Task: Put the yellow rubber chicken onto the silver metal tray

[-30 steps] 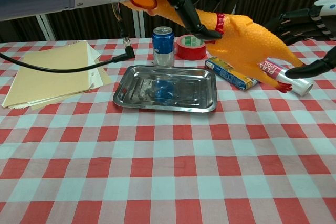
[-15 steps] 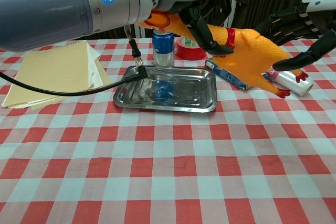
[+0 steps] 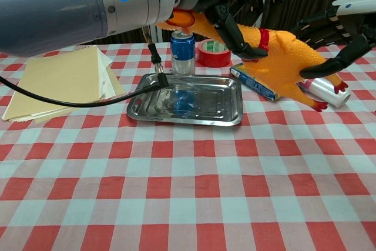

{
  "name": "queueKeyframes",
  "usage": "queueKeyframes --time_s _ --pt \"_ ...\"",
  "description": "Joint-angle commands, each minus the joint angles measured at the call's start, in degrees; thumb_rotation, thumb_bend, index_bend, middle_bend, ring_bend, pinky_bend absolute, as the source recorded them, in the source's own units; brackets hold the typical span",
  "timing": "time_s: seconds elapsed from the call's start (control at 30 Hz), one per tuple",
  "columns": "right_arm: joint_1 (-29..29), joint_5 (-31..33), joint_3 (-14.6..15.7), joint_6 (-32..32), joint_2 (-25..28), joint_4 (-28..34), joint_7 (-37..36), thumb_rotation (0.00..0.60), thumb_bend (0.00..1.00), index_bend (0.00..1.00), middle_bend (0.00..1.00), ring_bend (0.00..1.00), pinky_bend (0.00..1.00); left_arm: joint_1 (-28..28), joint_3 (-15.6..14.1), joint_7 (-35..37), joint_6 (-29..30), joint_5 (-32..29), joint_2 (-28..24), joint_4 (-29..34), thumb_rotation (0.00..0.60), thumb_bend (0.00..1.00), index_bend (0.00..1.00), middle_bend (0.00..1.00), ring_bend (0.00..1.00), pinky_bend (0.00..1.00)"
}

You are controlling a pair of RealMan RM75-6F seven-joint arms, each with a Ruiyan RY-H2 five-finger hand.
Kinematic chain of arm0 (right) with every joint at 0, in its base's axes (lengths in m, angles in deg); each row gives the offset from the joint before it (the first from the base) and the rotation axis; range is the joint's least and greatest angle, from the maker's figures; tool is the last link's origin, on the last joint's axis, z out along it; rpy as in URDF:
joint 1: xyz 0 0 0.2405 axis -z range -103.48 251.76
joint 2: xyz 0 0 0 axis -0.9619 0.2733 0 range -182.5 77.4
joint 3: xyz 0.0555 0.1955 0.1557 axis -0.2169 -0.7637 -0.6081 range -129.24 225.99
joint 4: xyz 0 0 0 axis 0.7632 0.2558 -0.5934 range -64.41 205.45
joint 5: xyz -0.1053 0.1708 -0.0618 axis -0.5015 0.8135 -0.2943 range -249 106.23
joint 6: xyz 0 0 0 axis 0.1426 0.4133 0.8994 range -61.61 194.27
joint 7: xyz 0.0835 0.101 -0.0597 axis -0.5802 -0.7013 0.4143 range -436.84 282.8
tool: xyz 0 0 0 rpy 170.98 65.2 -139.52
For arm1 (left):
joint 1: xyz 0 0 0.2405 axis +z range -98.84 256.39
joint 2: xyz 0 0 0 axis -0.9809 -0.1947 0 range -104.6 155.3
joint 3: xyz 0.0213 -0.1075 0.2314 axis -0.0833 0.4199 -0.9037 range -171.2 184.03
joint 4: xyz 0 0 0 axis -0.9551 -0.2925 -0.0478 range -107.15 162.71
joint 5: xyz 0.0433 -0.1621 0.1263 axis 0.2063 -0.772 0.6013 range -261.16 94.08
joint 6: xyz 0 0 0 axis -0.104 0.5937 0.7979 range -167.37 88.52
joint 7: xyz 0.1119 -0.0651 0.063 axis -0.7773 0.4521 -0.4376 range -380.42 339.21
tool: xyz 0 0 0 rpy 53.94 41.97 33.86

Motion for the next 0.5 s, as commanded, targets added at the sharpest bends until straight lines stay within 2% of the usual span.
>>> queueKeyframes --time_s 0.03,0.13,0.23,0.4,0.5 --pt "0.0 0.1 -0.1 0.1 -0.2 -0.1 0.0 0.600 0.25 0.40 0.39 0.30 0.12 -0.1 0.0 0.1 0.0 0.1 0.1 -0.2 0.600 0.82 0.72 0.75 0.72 0.66" --pt "-0.1 0.6 -0.3 0.0 -0.4 -0.2 0.2 0.600 0.25 0.47 0.44 0.35 0.15 -0.1 0.2 0.5 0.2 0.4 0.3 -0.6 0.600 0.82 0.72 0.75 0.72 0.66" --pt "-0.2 1.3 -0.5 0.0 -0.7 -0.3 0.4 0.600 0.25 0.59 0.51 0.44 0.19 -0.1 0.3 0.9 0.2 0.7 0.4 -0.6 0.600 0.82 0.72 0.75 0.72 0.66" --pt "0.1 1.9 -1.1 1.0 -1.3 -0.5 0.1 0.600 0.25 0.86 0.70 0.63 0.33 0.0 0.2 1.0 0.2 0.8 0.3 -0.9 0.600 0.81 0.72 0.75 0.72 0.66" --pt "0.3 2.4 -1.3 1.6 -1.6 -0.5 0.3 0.600 0.27 0.96 0.76 0.69 0.36 0.0 0.1 1.1 0.2 0.9 0.4 -1.2 0.600 0.81 0.72 0.75 0.72 0.66"
